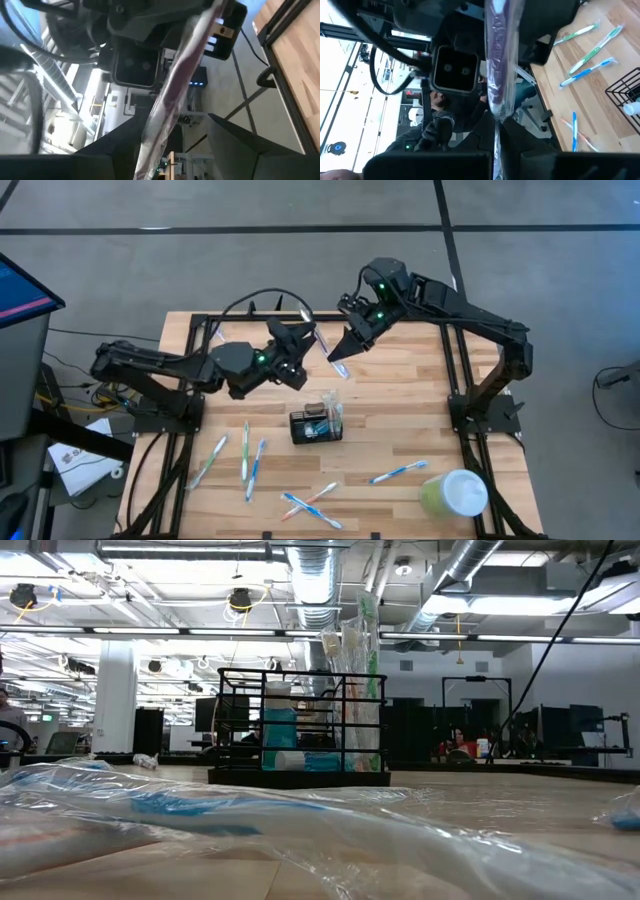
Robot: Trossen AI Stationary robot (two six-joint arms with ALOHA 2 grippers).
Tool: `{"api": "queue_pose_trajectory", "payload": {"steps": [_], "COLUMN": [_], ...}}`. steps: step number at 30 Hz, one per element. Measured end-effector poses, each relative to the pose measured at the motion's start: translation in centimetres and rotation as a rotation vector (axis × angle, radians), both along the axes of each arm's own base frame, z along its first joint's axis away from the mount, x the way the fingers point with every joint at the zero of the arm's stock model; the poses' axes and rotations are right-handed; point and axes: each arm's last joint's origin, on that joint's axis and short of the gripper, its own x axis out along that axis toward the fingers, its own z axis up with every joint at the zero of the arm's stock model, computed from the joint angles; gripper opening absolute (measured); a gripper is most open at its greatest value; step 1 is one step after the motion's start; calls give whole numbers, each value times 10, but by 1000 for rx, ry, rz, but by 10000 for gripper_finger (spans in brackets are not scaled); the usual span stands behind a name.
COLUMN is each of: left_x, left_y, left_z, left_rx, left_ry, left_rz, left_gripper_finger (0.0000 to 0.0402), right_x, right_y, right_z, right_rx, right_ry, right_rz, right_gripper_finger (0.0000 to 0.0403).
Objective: Pick & Place toothbrushing station
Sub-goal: Put the right purple toothbrush into the bottom left section of the mesh organizer
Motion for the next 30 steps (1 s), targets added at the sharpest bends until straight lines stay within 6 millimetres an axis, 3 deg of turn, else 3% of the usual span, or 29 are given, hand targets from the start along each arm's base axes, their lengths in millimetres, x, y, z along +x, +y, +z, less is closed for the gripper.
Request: {"api": "queue_pose_trajectory", "payload": {"steps": [8, 17, 24, 30], "left_x": [11, 8, 5, 1], "left_y": [-4, -10, -23, -44], "left_z": [-10, -9, -7, -8], "left_rx": [-4, -7, -103, -234], "left_ry": [23, 17, -82, -177], "left_rz": [-8, 8, -20, -88], "left_gripper_finger": [170, 23, 17, 17], "right_x": [-1, 0, 3, -3], "right_y": [0, -1, -8, -34], "right_z": [-2, 0, 16, 50], "right_rx": [-1, -26, -68, -192], "right_ry": [17, -23, -205, -540], "right_rz": [2, 13, 11, -129], "right_gripper_finger": [0, 29, 98, 182]}}
